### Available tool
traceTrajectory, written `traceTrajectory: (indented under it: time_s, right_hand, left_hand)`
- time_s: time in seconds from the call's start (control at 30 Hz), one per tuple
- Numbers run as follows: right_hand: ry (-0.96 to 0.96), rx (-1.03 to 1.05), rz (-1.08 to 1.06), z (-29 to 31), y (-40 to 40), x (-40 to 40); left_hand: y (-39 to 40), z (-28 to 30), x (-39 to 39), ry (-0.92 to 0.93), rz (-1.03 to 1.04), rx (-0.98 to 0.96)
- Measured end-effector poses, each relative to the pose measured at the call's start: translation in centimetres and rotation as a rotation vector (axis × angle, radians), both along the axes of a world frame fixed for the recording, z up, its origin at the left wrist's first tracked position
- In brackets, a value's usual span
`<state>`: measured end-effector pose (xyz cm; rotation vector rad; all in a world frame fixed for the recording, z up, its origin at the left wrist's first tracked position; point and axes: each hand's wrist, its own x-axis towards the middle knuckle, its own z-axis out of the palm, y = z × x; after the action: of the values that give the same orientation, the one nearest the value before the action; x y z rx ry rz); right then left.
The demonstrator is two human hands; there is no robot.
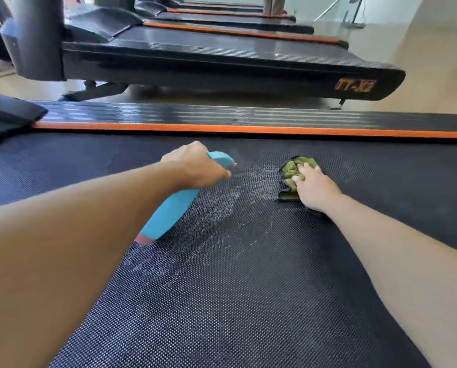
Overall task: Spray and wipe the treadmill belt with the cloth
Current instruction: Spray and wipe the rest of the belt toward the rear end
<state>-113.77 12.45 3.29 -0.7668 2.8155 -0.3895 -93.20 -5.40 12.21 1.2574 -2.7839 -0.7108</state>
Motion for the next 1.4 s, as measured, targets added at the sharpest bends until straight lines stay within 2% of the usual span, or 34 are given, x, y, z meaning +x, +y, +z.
traceTrajectory:
  time_s: [0.1, 0.3, 0.4, 0.53, 0.63, 0.77, 0.83, 0.9, 1.0, 1.07, 1.13, 1.23, 1.33, 1.4]
  right_hand:
    - [0.019, 0.003, 0.003, -0.1, 0.0, 0.3]
    - [0.019, -0.003, 0.013, -0.3, 0.2, 0.2]
    - [0.028, 0.022, 0.024, -0.2, 0.2, 0.3]
    - [0.018, 0.053, 0.084, 1.6, 0.1, 3.0]
    - [0.004, 0.044, 0.35, 2.5, -0.4, 9.4]
    - [-0.01, -0.036, 0.915, 1.5, 0.2, 20.6]
    - [-0.011, -0.043, 0.994, 1.3, 0.5, 21.8]
    - [-0.028, -0.016, 0.89, 1.8, 0.2, 19.0]
    - [-0.062, 0.059, 0.468, 3.0, 0.2, 11.2]
    - [-0.048, 0.12, 0.356, 3.0, 1.0, 9.2]
    - [-0.042, 0.122, 0.52, 2.4, 1.3, 11.9]
    - [-0.056, 0.036, 0.963, 1.6, 2.1, 21.0]
    - [0.047, -0.038, 1.319, 1.0, 3.1, 28.1]
    - [0.01, -0.046, 1.378, 0.9, 2.6, 28.1]
  left_hand:
    - [0.7, 0.0, 0.1, -0.053, -0.034, -0.01]
    - [0.6, -0.2, 0.4, -0.002, -0.014, -0.012]
    - [0.4, 0.4, 1.1, 0.06, 0.051, -0.012]
    - [-0.5, 0.7, 2.2, 0.167, 0.093, 0.08]
    - [0.0, 1.0, 2.8, 0.163, 0.052, 0.081]
    - [1.5, 1.0, 3.4, 0.171, 0.03, -0.007]
    - [2.2, 0.8, 3.9, 0.179, -0.027, -0.05]
    - [2.6, 0.7, 4.6, 0.191, -0.09, -0.075]
    - [2.7, 0.9, 5.9, 0.245, -0.123, -0.059]
    - [2.3, 1.0, 6.9, 0.337, -0.112, 0.017]
    - [1.7, 1.1, 8.0, 0.44, -0.098, 0.072]
    - [0.9, 1.8, 9.7, 0.546, -0.17, 0.183]
    - [0.0, 3.0, 12.0, 0.454, -0.246, 0.268]
    - [-1.0, 3.1, 13.6, 0.434, -0.237, 0.273]
